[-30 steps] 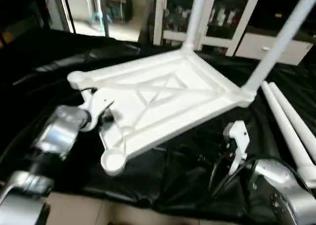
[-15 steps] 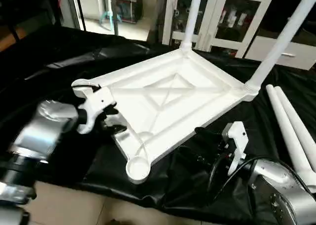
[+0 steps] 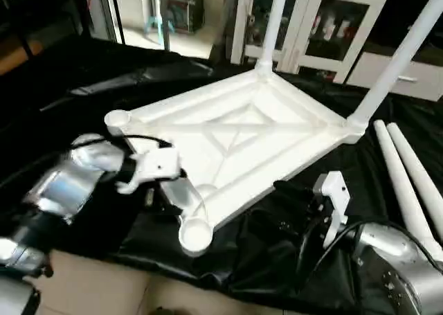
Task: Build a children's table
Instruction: Rotate table base
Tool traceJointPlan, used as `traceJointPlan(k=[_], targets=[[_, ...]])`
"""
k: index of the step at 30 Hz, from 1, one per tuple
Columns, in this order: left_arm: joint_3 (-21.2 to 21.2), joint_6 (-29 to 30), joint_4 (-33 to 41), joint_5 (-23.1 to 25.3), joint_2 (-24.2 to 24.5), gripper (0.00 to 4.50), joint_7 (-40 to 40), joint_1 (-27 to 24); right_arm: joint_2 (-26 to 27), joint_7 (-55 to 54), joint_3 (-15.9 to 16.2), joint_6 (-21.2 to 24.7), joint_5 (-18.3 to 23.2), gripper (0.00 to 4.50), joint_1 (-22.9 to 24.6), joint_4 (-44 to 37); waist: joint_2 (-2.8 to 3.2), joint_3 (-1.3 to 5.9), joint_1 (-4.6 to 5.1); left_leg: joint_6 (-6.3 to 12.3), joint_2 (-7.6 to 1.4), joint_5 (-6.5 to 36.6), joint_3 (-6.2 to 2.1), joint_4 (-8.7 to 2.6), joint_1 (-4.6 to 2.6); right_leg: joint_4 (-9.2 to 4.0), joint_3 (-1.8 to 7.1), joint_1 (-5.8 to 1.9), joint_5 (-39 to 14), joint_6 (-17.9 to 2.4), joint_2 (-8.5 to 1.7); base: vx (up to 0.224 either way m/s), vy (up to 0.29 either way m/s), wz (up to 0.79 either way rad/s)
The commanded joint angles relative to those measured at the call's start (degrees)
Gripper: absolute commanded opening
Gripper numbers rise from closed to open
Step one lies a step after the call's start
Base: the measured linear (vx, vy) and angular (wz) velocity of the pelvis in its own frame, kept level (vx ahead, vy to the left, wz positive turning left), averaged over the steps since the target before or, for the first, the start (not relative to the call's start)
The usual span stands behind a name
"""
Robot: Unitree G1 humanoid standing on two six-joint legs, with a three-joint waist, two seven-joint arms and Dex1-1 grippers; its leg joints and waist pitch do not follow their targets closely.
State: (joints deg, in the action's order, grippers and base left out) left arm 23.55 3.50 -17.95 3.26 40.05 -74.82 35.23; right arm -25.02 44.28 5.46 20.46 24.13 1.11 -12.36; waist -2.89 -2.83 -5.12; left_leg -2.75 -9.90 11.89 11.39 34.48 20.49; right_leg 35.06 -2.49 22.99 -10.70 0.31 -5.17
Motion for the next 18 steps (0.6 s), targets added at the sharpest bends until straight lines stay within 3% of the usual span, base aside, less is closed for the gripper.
traceJointPlan(k=[1,2,5,7,8,9,12,18], targets=[[3.2,-2.7,-2.5,3.1,-0.5,4.36,-1.0,0.8,-0.8,0.6,-0.5,0.6,0.3,4.50,0.4,-1.7,0.79,3.04,0.00,-1.87,-3.30,13.5,-1.58,-5.17,-0.96,-3.62,2.47,-2.05,-9.2,-11.4,-3.42,0.000,0.000,0.00],[3.5,-3.0,-2.7,3.4,-0.5,4.36,-1.2,1.0,-0.8,0.7,-0.5,0.6,0.3,4.50,0.4,-1.8,1.07,2.95,-0.04,-1.94,-3.28,14.0,-1.64,-5.21,-0.97,-3.75,2.50,-2.01,-10.0,-11.3,-3.43,0.000,0.000,0.00],[4.9,-4.8,-4.4,5.4,0.0,4.36,-2.1,2.0,-1.5,1.4,-0.2,0.9,0.5,4.50,0.8,-2.5,0.89,2.86,0.05,-2.63,-3.39,16.4,-1.79,-5.42,-1.06,-3.97,2.52,-2.04,-13.2,-10.5,-3.50,0.000,0.000,0.00],[4.9,-4.8,-4.8,5.4,0.3,4.36,-2.8,2.3,-1.9,1.8,0.0,0.9,0.5,4.50,1.0,-2.9,1.35,2.78,0.15,-3.09,-3.44,18.1,-1.92,-5.55,-1.23,-4.23,2.58,-1.91,-15.2,-10.2,-3.58,0.000,0.000,0.00],[4.8,-5.0,-5.4,5.4,0.4,4.36,-3.3,2.6,-2.3,2.1,0.1,0.9,0.5,4.50,1.2,-3.1,1.14,2.79,0.18,-3.10,-3.44,18.2,-1.86,-5.53,-1.26,-4.35,2.57,-1.90,-15.4,-10.1,-3.53,0.000,0.000,0.00],[4.3,-4.8,-5.6,5.1,1.0,4.36,-4.4,3.1,-2.6,2.1,-0.2,0.8,0.5,4.50,1.4,-3.2,1.47,2.83,0.14,-3.16,-3.42,18.0,-1.93,-5.52,-1.22,-4.22,2.62,-1.98,-15.1,-10.2,-3.56,0.000,0.000,0.00],[3.4,-5.9,-6.3,4.6,2.0,4.36,-5.1,3.9,-2.9,1.9,-0.9,0.8,0.6,4.50,1.7,-3.4,1.30,2.93,0.52,-2.85,-3.31,17.1,-1.94,-5.42,-0.94,-4.13,2.60,-2.13,-14.0,-10.4,-3.48,0.000,0.000,0.00],[0.4,-1.9,-2.1,0.8,5.4,4.36,-9.0,4.6,-3.1,1.8,-1.5,0.9,0.7,4.50,2.8,-4.3,1.80,3.05,1.11,-2.40,-3.31,15.5,-1.75,-5.31,-1.07,-3.64,2.50,-2.08,-10.1,-12.6,-3.13,0.000,0.000,0.00]])
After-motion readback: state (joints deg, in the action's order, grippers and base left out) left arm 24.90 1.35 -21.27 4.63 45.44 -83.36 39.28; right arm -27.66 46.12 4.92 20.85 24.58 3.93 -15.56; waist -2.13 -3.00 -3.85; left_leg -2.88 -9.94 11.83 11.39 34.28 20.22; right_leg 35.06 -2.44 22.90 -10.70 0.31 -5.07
